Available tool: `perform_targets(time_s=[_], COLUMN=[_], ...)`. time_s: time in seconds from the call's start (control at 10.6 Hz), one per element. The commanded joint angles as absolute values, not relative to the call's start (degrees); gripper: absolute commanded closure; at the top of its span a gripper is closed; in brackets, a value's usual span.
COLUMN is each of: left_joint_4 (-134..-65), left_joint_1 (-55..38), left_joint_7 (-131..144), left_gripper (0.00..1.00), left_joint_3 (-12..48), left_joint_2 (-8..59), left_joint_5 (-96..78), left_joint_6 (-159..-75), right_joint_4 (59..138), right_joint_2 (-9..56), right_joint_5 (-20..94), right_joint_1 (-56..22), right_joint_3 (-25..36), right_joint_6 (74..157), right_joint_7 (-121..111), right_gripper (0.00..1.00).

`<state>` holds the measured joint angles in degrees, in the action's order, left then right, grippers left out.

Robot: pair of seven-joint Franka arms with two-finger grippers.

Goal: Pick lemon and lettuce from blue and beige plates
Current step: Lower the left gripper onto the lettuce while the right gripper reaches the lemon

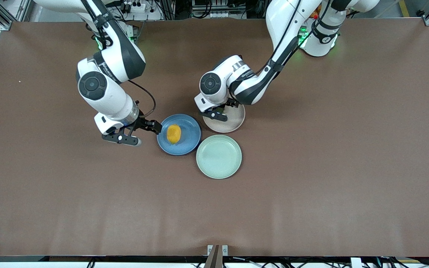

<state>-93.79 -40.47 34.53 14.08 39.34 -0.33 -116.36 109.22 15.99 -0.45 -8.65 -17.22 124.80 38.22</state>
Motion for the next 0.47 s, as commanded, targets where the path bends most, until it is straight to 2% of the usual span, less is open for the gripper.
perform_targets(time_s=[0.0,0.28,0.38], left_joint_4=[-92.7,-92.7,-92.7], left_joint_1=[-41.3,-42.0,-42.4], left_joint_7=[35.9,35.9,36.4], left_gripper=[0.0,0.0,0.22], left_joint_3=[13.7,13.4,13.3], left_joint_2=[40.9,41.4,41.6], left_joint_5=[-0.4,-0.4,-0.4], left_joint_6=[-116.6,-117.0,-117.0], right_joint_4=[109.1,109.2,109.2], right_joint_2=[19.3,22.6,23.6], right_joint_5=[-3.6,-6.0,-6.1], right_joint_1=[-9.7,-11.1,-11.4], right_joint_3=[-17.7,-17.8,-17.8], right_joint_6=[128.5,131.3,132.4], right_joint_7=[43.2,47.5,48.7], right_gripper=[0.0,0.0,0.0])
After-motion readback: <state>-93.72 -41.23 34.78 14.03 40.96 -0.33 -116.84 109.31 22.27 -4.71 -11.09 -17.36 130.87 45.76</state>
